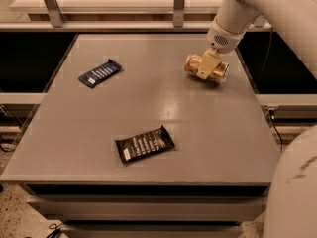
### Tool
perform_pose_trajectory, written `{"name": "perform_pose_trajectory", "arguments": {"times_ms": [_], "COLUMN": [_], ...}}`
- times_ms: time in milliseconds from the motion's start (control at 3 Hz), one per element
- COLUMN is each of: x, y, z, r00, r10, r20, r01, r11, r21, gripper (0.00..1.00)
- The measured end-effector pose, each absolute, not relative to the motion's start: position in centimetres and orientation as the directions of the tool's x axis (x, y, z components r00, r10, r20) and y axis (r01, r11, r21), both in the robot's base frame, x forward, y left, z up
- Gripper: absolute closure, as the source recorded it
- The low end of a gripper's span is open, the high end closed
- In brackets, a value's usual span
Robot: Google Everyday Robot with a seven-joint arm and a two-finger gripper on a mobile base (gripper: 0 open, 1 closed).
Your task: Move orange can near rxbar chocolate
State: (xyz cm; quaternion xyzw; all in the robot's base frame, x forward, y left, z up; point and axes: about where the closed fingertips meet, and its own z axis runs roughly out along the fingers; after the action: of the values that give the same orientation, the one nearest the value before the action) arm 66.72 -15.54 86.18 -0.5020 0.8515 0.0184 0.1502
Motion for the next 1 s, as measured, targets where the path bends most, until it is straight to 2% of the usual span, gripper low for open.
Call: {"name": "perform_pose_trajectory", "arguments": {"times_ms": [333,1000], "x": [66.1,61.0], "y": [-13.8,-5.5], "z": [87.3,89.2], "r00": [-0.366,-0.037], "r10": [-0.883,-0.937], "r20": [-0.293,-0.348], "r01": [-0.901,-0.991], "r11": [0.415,0.079], "r21": [-0.127,-0.107], "gripper": [1.00,1.00]}}
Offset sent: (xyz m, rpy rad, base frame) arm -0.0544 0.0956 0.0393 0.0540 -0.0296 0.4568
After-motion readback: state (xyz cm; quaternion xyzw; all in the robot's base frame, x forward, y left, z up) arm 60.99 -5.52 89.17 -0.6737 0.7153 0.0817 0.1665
